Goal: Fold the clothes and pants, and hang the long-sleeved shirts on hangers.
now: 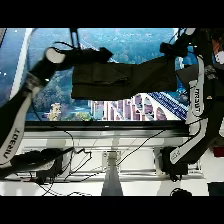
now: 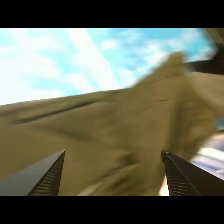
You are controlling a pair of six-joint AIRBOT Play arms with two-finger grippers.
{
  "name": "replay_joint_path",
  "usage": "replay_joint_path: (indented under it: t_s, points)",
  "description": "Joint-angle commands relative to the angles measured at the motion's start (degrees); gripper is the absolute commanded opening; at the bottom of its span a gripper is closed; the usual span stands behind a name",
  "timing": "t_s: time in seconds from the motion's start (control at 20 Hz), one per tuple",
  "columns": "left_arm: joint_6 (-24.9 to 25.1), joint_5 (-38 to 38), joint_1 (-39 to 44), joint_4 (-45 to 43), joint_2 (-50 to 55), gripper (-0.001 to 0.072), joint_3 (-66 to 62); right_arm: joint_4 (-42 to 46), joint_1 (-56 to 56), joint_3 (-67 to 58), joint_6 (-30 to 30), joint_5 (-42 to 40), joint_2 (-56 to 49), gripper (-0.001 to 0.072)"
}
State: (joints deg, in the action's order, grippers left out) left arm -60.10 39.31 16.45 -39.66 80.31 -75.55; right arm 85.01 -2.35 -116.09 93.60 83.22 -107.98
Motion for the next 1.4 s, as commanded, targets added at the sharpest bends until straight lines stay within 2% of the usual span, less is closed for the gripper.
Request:
replay_joint_path:
  t_s: [0.0, 0.05, 0.1, 0.15, 0.25, 0.3, 0.4, 0.45, 0.55, 0.65, 0.75, 0.8, 0.85, 0.9, 0.95, 1.05, 1.15, 1.2, 1.3, 1.35]
  points:
    - [-0.63, 13.14, -13.55, -7.13, -2.32, 0.0694, -0.04, -2.56, -2.62, 2.49, -6.19, 2.67, 0.48, 0.0032]
    - [-0.63, 17.68, -18.49, -7.08, -1.84, 0.0685, 0.0, -5.31, -2.43, 3.06, -6.64, 1.07, 0.48, 0.0032]
    - [-0.63, 21.73, -22.64, -7.04, -0.85, 0.0635, 0.13, -8.59, -2.16, 3.43, -7.85, -0.76, 0.48, 0.0032]
    - [-0.61, 24.92, -26.34, -7.06, 0.44, 0.0617, 0.74, -11.21, -1.77, 3.5, -9.31, -2.1, 0.48, 0.0032]
    - [-0.59, 27.32, -31.01, -6.84, 3.76, 0.0618, 2.95, -14.78, -0.61, 3.48, -10.82, -4.61, 0.46, 0.0053]
    - [-0.61, 27.36, -32.04, -6.56, 5.62, 0.0619, 4.39, -14.99, 0.02, 3.48, -10.82, -5.97, 0.46, 0.014]
    - [-0.57, 26.36, -32.17, -5.4, 10.14, 0.0619, 7.32, -14.82, 1.36, 3.48, -10.84, -7.96, 0.46, 0.053]
    - [-0.57, 25.44, -31.41, -3.61, 12.48, 0.0619, 8.09, -14.78, 1.99, 3.48, -10.84, -8.79, 0.46, 0.0697]
    - [-0.09, 22.91, -29.55, 1.55, 17.35, 0.0617, 8.35, -14.67, 3.15, 3.48, -10.84, -9.31, 0.46, 0.0689]
    - [2.14, 20.35, -26.97, 5.51, 20.94, 0.0539, 8.35, -14.64, 3.98, 3.48, -10.84, -9.81, 0.46, 0.0685]
    - [2.67, 19.37, -23.89, 5.86, 23.12, 0.0535, 8.33, -14.62, 4.61, 3.48, -10.84, -10.56, 0.46, 0.0685]
    - [2.67, 18.95, -22.53, 5.86, 23.65, 0.047, 8.35, -14.62, 4.9, 3.48, -10.84, -11.21, 0.46, 0.0685]
    - [2.67, 18.38, -21.18, 5.86, 23.89, 0.037, 8.33, -14.73, 5.05, 3.48, -10.8, -12.02, 0.46, 0.0685]
    - [2.67, 18.29, -20.22, 5.86, 23.85, 0.0181, 8.09, -14.6, 5.22, 3.48, -10.8, -12.63, 0.46, 0.0685]
    - [2.6, 18.82, -19.98, 5.81, 23.65, 0.0027, 7.32, -14.69, 5.29, 3.48, -10.8, -13.05, 0.46, 0.0684]
    - [0.96, 21.86, -20.81, 3.23, 21.79, 0.0019, 4.09, -14.62, 5.6, 3.48, -10.82, -13.14, 0.46, 0.0684]
    - [-5.42, 28.37, -22.53, -7.39, 18.01, 0.0019, -2.12, -14.78, 5.73, 3.48, -10.88, -12.5, 0.46, 0.0682]
    - [-9.22, 33.07, -23.23, -15.02, 15.65, 0.0019, -6.4, -14.95, 5.88, 3.48, -12.0, -12.11, 0.46, 0.0656]
    - [-15.52, 43.45, -23.76, -27.96, 11.39, 0.0019, -15.32, -15.1, 6.75, 3.48, -13.75, -12.0, 0.46, 0.0473]
    - [-16.0, 48.28, -23.74, -31.78, 9.44, 0.002, -19.06, -15.08, 7.48, 3.5, -13.73, -12.37, 0.44, 0.0431]
